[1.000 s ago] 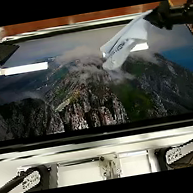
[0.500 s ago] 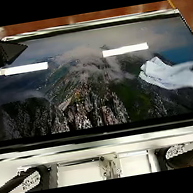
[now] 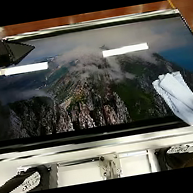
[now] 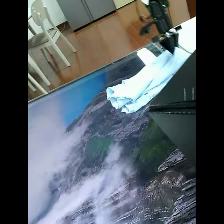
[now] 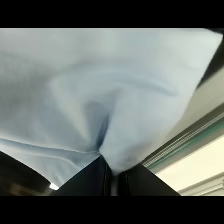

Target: Fold the shirts.

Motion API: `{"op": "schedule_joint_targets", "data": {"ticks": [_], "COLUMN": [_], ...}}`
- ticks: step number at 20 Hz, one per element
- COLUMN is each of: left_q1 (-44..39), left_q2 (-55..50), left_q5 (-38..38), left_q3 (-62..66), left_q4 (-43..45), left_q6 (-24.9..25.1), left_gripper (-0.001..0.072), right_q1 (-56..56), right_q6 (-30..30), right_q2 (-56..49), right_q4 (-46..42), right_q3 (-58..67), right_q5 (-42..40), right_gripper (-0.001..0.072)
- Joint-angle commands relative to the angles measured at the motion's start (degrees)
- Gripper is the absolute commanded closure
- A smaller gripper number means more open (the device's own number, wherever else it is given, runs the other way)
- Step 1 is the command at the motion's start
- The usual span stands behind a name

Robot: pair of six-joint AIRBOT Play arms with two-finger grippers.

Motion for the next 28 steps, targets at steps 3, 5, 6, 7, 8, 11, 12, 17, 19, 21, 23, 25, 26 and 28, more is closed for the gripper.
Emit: {"op": "schedule_joint_targets", "data": {"ticks": [3, 5, 6, 7, 8, 11, 12, 17, 19, 21, 23, 25, 26, 28], "left_q1": [-0.59, -0.59, -0.61, -0.61, -0.61, -1.62, -3.37, -19.78, -24.06, -25.79, -26.05, -25.94, -25.94, -25.94], "left_q2": [-0.09, -0.55, -0.98, -1.49, -2.14, -4.42, -4.72, -6.05, -8.74, -11.74, -13.55, -13.84, -13.84, -13.97], "left_q5": [0.22, 0.85, 1.44, 1.97, 2.4, 4.04, 4.94, 2.45, -3.8, -10.34, -12.5, -10.95, -9.88, -8.46], "left_q3": [-0.02, -0.02, -0.02, -0.02, 0.0, 0.02, 0.26, 0.96, 0.96, 0.94, 0.94, 0.96, 0.96, 0.94], "left_q4": [0.2, 0.48, 1.88, 3.98, 6.32, 16.17, 23.89, 65.83, 66.03, 65.99, 65.99, 66.01, 66.03, 66.01], "left_q6": [0.04, 0.2, 0.2, 0.2, 0.2, -2.38, -6.08, -22.56, -22.45, -22.58, -22.6, -22.58, -22.56, -22.58], "left_gripper": [0.0669, 0.0669, 0.0669, 0.0669, 0.067, 0.0672, 0.0673, 0.0648, 0.0116, 0.0106, 0.0105, 0.0105, 0.0106, 0.0106], "right_q1": [-2.67, -2.73, -2.73, -2.73, -2.73, -1.11, 1.97, 34.99, 45.64, 50.07, 52.09, 53.05, 53.16, 53.09], "right_q6": [2.14, 2.84, 4.24, 7.32, 10.05, 8.35, 3.28, -1.2, 6.62, 10.34, 9.22, 8.52, 8.5, 8.5], "right_q2": [9.92, 15.13, 18.32, 21.99, 25.31, 33.66, 35.76, 36.52, 32.89, 27.87, 23.69, 21.31, 20.68, 20.61], "right_q4": [3.13, 2.08, -0.24, -4.68, -8.72, -5.77, -0.92, 2.6, -0.61, -1.92, -2.03, -1.88, -1.53, -1.33], "right_q3": [-14.75, -14.49, -14.1, -13.31, -12.13, -5.14, -2.23, 5.92, 5.95, 5.92, 5.92, 5.92, 5.95, 5.95], "right_q5": [-7.69, -5.73, -4.55, -3.48, -2.99, -10.4, -16.24, -25.83, -23.26, -16.24, -9.53, -7.06, -6.99, -7.32], "right_gripper": [0.0178, 0.0178, 0.0179, 0.018, 0.0181, 0.0183, 0.0183, 0.0182, 0.0117, 0.0044, 0.0044, 0.0045, 0.0045, 0.0045]}}
